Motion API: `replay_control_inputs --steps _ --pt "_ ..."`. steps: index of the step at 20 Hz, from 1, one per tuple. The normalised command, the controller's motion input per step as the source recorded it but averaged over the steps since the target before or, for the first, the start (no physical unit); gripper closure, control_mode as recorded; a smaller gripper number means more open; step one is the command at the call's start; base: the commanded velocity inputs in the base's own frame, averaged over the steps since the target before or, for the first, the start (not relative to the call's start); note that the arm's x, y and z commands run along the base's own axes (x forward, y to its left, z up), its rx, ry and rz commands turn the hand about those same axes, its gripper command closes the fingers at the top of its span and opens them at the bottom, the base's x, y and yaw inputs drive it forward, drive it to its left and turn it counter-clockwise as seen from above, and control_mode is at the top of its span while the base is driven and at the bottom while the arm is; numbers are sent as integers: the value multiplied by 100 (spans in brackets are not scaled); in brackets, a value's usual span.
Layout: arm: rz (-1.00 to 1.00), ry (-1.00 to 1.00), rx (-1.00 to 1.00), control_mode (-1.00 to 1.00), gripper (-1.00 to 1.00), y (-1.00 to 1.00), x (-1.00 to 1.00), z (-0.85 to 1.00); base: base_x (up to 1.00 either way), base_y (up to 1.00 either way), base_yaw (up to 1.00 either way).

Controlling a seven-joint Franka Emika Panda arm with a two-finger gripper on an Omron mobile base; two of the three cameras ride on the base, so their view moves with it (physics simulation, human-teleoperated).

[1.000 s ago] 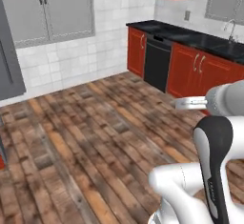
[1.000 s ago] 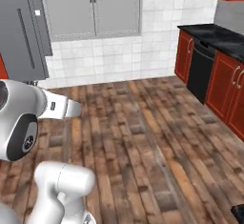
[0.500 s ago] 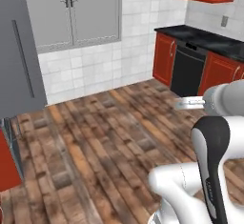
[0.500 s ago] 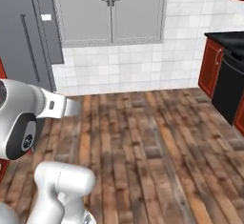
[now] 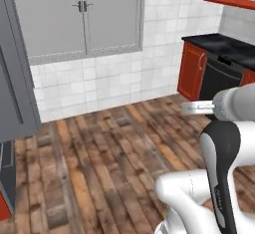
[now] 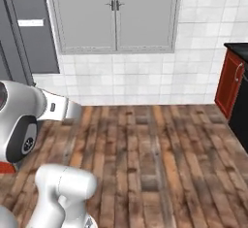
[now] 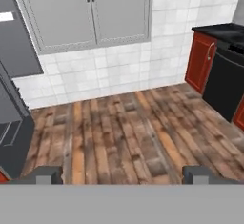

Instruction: Gather the onion and potato from the fridge and place them on a tray on the dining counter. Then gather the steak and fish from the fridge and place them on the other tray.

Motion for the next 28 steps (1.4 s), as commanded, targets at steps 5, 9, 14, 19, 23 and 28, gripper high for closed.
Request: replay_control_inputs --steps 5,9,14,19,23,28 --pt "0 0 0 100 -100 0 0 0 100 -20 59" --pt "0 0 0 100 -100 0 0 0 42 -5 96" --pt "0 0 0 100 -100 0 0 0 -15 -41 89" --pt "0 0 0 100 -100 0 0 0 -58 -52 72" --pt "0 0 0 100 -100 0 0 0 -48 -64 61" --pt "0 0 0 100 -100 0 0 0 -4 -58 45"
